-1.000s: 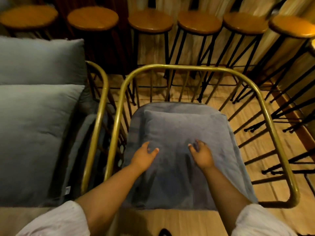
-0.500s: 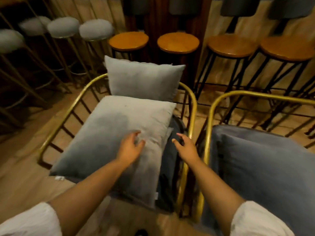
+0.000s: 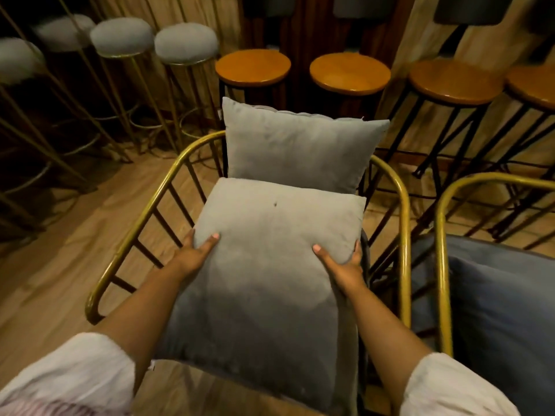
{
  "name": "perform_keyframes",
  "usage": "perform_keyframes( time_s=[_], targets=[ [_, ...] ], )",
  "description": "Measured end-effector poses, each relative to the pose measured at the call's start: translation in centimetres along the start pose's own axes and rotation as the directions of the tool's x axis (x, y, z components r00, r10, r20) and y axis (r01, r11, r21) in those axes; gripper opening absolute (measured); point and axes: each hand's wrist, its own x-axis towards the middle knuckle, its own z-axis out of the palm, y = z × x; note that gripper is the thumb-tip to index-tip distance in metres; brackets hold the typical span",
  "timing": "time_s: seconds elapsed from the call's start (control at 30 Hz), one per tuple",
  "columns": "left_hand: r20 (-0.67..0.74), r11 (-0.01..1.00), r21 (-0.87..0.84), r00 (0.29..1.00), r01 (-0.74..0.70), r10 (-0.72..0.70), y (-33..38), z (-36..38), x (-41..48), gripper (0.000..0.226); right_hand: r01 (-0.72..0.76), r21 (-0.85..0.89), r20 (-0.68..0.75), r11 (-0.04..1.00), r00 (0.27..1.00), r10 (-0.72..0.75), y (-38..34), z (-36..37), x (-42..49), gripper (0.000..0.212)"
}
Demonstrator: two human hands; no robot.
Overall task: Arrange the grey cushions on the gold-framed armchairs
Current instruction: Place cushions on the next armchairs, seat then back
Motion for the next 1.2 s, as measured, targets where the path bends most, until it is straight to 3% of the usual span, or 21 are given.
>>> perform_keyframes(
  time_s=[0.13,0.33,0.5,0.7,0.8,0.9,1.0,1.1,1.2],
  targets=[
    [0.044,0.991,-0.129,0.998,0.043,-0.037,-0.4,-0.7,1.4,0.1,-0.016,0.119,0.023,0.993,1.0,0.014,1.2,-0.3,0.5,0.121],
    [0.112,0.986,-0.144,0.992,0.077,-0.061,-1.1,-1.3,2.3,0.116,-0.131,0.2,0.044,0.971,0.991,0.124,3.0,-0.8,0.1,0.114],
    [0.044,0.964,-0.256,0.997,0.07,-0.06,-0.6,-1.2,0.2,0.129,-0.129,0.289,0.144,0.949,0.985,0.09,2.9,-1.6,-1.1,0.138],
    [-0.097,0.957,-0.28,0.994,-0.08,0.055,1.9,-1.4,-5.1,0.116,-0.006,0.422,0.105,0.907,0.994,-0.042,0.8,-4.1,-5.4,0.099],
    [-0.088,0.935,-0.325,0.989,-0.141,0.118,4.2,-1.6,-8.1,0.126,0.084,0.437,0.044,0.895,0.992,-0.115,-1.3,-7.1,-7.1,0.098],
    [-0.089,0.91,-0.363,0.98,-0.2,0.18,7.6,-0.5,-11.5,0.116,0.13,0.436,-0.006,0.891,0.99,-0.141,-3.7,-11.7,-8.6,0.094],
    [-0.081,0.863,-0.439,0.968,-0.248,0.238,10.8,2.0,-14.5,0.109,0.164,0.414,-0.069,0.895,0.986,-0.149,-4.5,-17.1,-9.6,0.117],
    [-0.025,0.841,-0.465,0.954,-0.276,0.299,13.6,6.8,-18.1,0.111,0.173,0.435,-0.111,0.883,0.984,-0.138,-3.7,-24.2,-11.0,0.112],
    [0.004,0.859,-0.443,0.958,-0.256,0.287,16.3,12.4,-21.7,0.109,0.201,0.453,-0.151,0.869,0.978,-0.147,-1.7,-31.8,-11.1,0.124]
  ],
)
